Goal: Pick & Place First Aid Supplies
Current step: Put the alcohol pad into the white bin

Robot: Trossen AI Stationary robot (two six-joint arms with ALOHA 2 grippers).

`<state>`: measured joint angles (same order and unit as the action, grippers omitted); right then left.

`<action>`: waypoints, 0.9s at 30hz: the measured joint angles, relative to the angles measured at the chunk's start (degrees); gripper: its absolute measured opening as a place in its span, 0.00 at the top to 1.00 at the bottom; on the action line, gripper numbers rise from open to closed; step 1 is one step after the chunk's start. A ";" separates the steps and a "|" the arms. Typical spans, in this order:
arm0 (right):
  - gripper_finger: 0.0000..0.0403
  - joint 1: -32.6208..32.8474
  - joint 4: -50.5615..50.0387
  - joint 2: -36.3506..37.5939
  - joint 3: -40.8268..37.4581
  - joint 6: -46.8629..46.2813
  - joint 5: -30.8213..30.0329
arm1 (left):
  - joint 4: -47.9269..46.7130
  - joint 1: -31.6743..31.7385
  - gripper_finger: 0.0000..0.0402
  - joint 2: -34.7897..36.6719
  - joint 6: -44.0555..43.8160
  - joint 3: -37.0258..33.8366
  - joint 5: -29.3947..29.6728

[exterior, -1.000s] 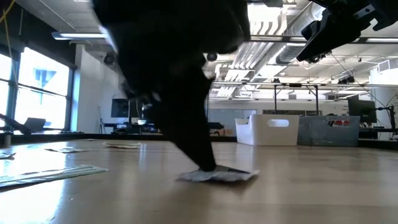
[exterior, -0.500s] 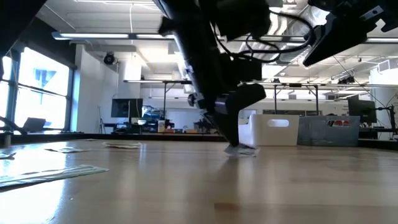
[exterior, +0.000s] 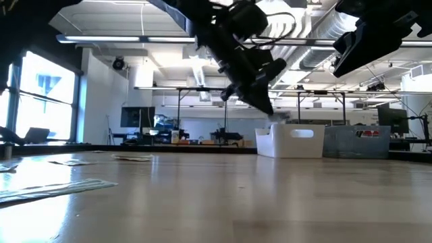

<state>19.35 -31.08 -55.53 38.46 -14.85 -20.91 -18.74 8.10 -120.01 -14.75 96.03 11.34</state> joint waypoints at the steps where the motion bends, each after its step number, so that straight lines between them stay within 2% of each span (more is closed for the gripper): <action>1: 0.98 0.14 -0.10 0.00 0.00 -0.11 -0.04 | 2.21 1.29 1.00 -0.15 0.85 0.47 -0.98; 5: 0.98 0.34 0.02 0.00 0.00 -0.33 -0.34 | 8.21 4.88 1.00 -0.30 4.29 1.20 -2.39; 11: 0.98 0.31 0.39 0.00 0.00 1.09 -1.11 | 20.59 9.45 1.00 -2.41 4.27 1.52 -3.97; 17: 0.98 0.14 1.55 0.00 0.02 2.88 -2.13 | 31.25 12.27 1.00 -8.22 -2.26 1.27 -4.78; 23: 0.98 0.14 1.82 0.00 0.02 3.01 -2.46 | 31.01 12.50 1.00 -9.91 -3.75 1.33 -6.37; 27: 0.98 0.14 1.84 0.00 0.02 3.36 -3.54 | 30.72 11.83 1.00 -10.38 -3.46 1.35 -5.00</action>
<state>19.49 -29.23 -55.53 38.48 -11.49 -24.46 11.98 19.93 -130.39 -18.21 97.38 6.34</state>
